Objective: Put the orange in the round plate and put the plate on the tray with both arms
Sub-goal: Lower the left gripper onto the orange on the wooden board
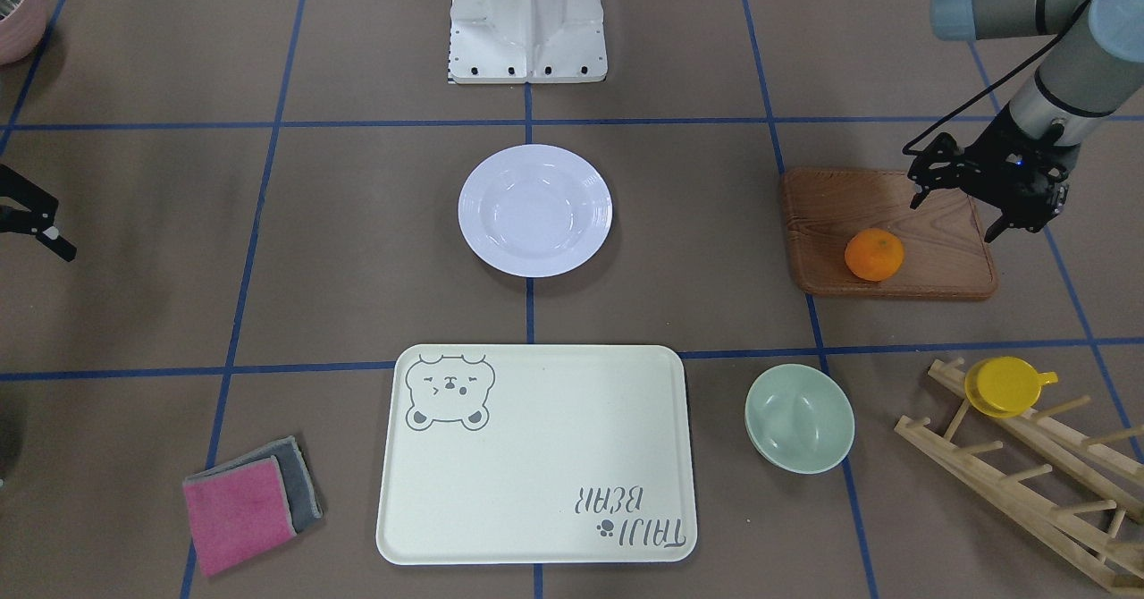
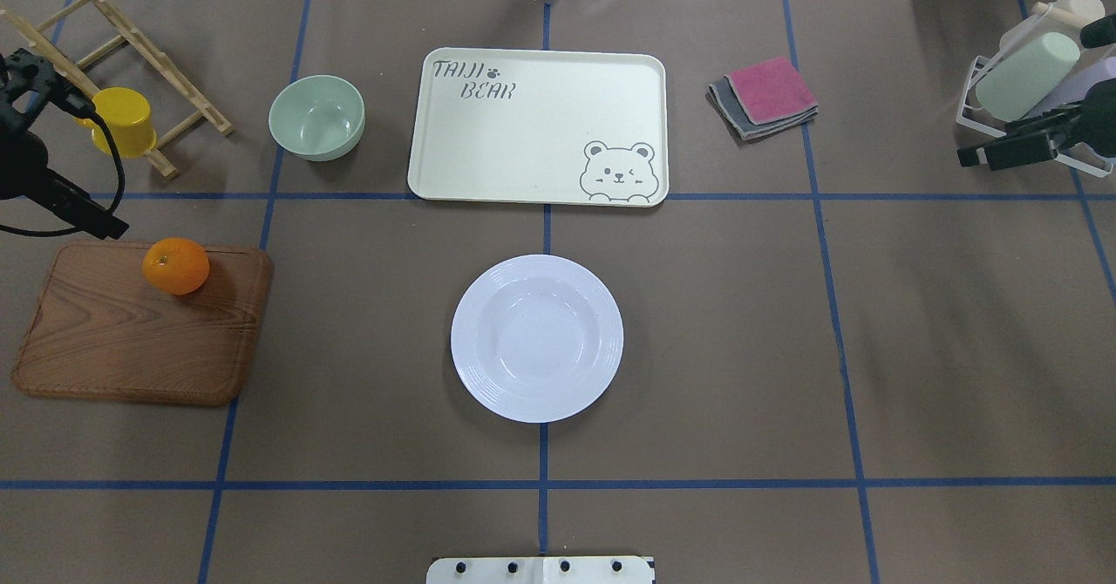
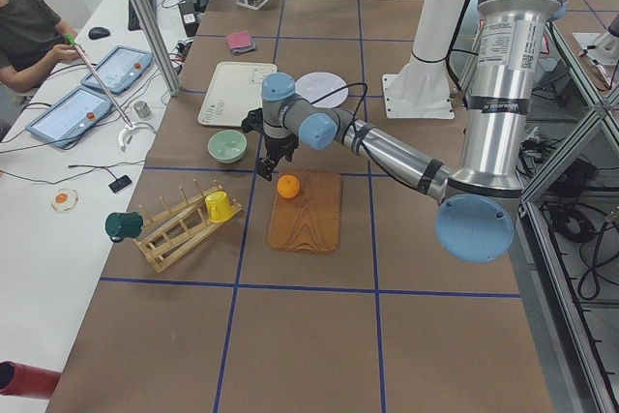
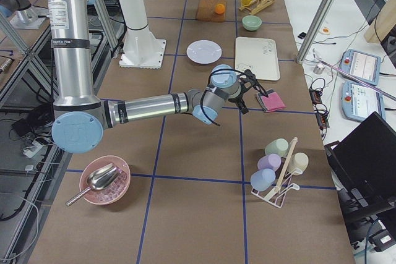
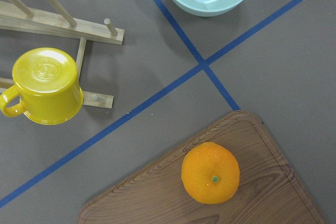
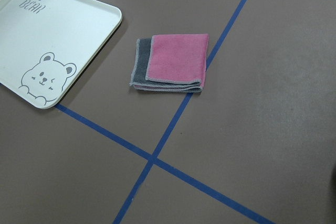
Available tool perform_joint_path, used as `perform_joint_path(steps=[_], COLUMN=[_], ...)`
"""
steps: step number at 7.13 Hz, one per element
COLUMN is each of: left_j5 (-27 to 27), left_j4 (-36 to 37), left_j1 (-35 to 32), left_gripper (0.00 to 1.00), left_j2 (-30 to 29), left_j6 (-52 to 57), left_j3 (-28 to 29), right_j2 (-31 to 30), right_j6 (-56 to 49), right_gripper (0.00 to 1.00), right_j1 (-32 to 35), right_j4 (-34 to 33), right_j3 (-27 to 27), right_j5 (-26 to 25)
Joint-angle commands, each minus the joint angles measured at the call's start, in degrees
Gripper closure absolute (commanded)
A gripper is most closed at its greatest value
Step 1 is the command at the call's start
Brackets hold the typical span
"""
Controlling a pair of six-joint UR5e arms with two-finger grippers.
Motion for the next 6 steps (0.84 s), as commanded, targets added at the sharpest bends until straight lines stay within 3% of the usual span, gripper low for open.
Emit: perform_joint_path(steps=[1, 6], left_j5=[-2.1, -2.0], left_j4=[-0.2, -0.8], left_j1=[1.3, 6.2], left_gripper=[0.01, 0.01], left_j2=[-1.4, -4.2], left_j6=[0.1, 0.2], left_j3=[3.3, 9.9], right_j2=[0.9, 0.8], right_j6=[0.1, 0.2], right_gripper=[0.0, 0.0], right_j1=[-1.9, -3.6], right_j4=[0.0, 0.0], right_j3=[-0.1, -0.5], right_j5=[-2.0, -5.5])
